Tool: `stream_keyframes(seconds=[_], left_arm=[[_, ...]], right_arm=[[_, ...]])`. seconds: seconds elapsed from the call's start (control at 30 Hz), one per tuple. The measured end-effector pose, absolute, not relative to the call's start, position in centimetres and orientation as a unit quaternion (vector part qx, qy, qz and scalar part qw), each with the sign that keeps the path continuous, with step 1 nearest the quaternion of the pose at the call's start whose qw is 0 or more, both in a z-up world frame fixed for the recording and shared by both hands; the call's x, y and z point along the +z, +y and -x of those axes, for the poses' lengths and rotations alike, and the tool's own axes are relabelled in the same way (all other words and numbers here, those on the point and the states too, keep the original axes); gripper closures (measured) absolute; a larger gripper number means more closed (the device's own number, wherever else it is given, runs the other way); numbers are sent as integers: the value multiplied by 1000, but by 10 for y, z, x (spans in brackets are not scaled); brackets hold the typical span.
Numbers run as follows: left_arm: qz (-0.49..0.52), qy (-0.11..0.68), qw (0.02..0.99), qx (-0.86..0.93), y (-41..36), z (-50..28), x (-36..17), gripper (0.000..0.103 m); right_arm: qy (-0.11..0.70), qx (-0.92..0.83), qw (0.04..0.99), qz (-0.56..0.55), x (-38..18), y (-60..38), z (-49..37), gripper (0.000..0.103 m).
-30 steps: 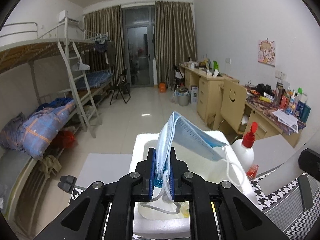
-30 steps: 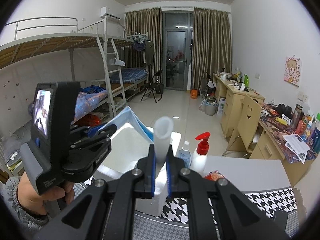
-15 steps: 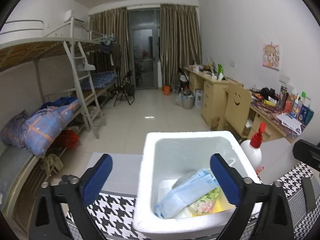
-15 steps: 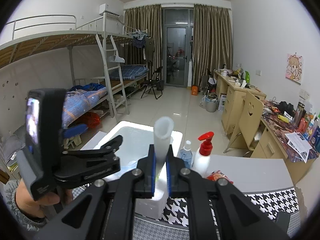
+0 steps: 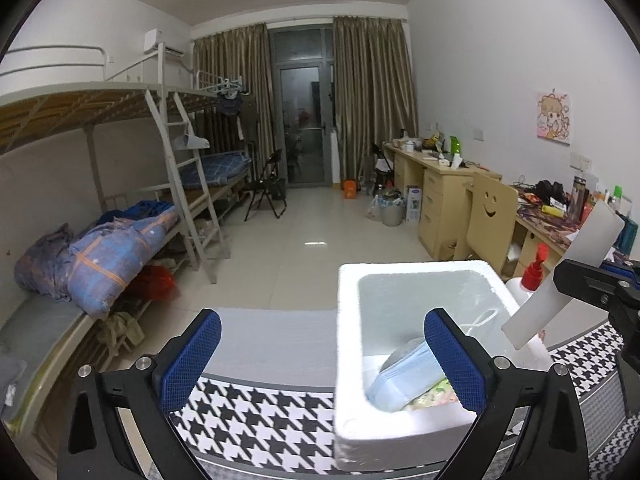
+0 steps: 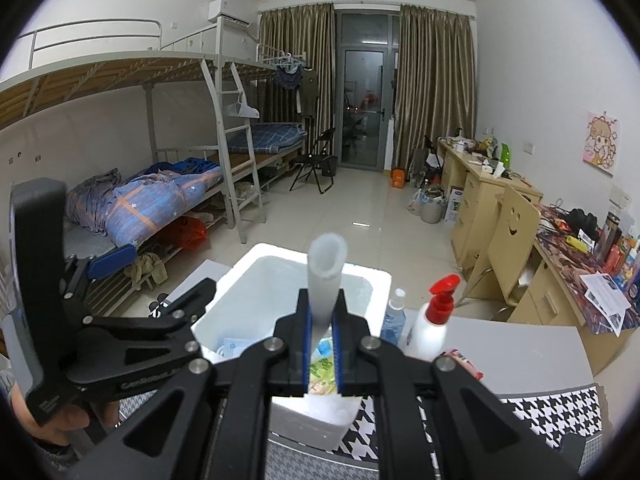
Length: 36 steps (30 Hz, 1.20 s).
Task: Organize soft objects
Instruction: 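Lower the white tube into the foam box and open the right gripper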
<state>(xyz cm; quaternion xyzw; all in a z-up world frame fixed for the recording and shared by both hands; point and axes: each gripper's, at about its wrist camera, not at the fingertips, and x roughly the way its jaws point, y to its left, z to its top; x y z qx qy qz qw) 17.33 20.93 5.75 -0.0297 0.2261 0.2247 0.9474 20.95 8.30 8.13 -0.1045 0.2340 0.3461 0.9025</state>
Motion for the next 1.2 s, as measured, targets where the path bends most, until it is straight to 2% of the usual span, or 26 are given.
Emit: stream_keyframes(seconds=[0.7, 0.8, 0.87, 0.93, 0.97, 1.2], left_arm=[[49, 229, 942, 241, 235, -148, 45, 1], [50, 228, 942, 242, 236, -146, 45, 1], [50, 227, 942, 243, 237, -146, 46, 1], [48, 227, 941, 245, 237, -146, 46, 1], [48, 227, 941, 245, 237, -146, 47, 1], [47, 221, 945, 236, 231, -140, 52, 1]], right_arm=[[285, 346, 886, 114, 59, 122, -239, 91], [298, 344, 881, 125, 55, 126, -243, 79], [298, 343, 882, 127, 55, 127, -242, 53], [291, 343, 884, 124, 56, 125, -239, 40], [287, 344, 885, 125, 58, 123, -237, 37], [271, 343, 891, 123, 64, 108, -222, 35]])
